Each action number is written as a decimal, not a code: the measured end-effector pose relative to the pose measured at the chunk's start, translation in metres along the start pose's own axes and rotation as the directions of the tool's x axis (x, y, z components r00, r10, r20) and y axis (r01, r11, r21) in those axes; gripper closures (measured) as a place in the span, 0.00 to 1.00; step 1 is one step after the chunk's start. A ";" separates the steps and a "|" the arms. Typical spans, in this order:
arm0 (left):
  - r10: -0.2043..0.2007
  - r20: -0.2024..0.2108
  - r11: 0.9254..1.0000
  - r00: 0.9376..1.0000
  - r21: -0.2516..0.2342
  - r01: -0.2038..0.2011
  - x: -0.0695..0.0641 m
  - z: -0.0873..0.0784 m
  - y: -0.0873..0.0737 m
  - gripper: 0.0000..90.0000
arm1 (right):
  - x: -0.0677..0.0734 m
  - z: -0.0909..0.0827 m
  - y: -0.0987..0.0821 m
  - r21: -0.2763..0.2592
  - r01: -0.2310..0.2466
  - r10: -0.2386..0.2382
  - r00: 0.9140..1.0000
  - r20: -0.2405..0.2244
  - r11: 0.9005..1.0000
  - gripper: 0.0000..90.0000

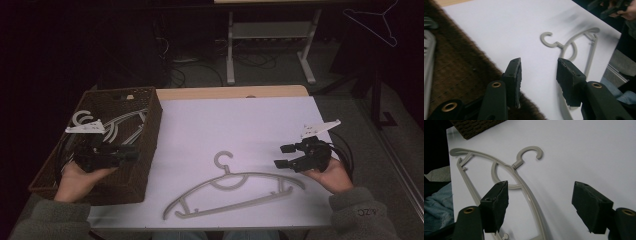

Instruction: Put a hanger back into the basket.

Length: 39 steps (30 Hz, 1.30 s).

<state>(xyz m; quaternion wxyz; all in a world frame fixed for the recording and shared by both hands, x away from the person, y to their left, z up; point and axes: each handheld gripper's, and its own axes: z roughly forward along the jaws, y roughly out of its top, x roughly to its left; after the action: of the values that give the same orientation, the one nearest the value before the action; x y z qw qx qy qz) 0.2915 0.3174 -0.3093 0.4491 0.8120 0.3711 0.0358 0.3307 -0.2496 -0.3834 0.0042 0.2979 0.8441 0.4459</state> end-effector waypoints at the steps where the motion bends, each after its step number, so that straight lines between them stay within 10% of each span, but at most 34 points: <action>1: 0.001 0.009 1.000 1.000 0.001 -0.001 -0.004 0.005 -0.001 0.60 | 0.000 0.001 0.000 0.002 0.000 0.000 1.000 -0.001 1.000 0.32; 39: 0.098 0.123 0.991 0.988 0.078 -0.108 -0.066 0.096 0.010 0.50 | 0.003 0.008 -0.015 0.059 0.019 -0.021 0.999 0.025 0.998 0.32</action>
<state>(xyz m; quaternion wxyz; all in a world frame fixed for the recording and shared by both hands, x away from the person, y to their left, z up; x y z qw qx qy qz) 0.2872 0.2048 -0.3402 0.4334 0.8489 0.3026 -0.0051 0.3225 -0.2485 -0.3983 0.0106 0.2952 0.8597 0.4168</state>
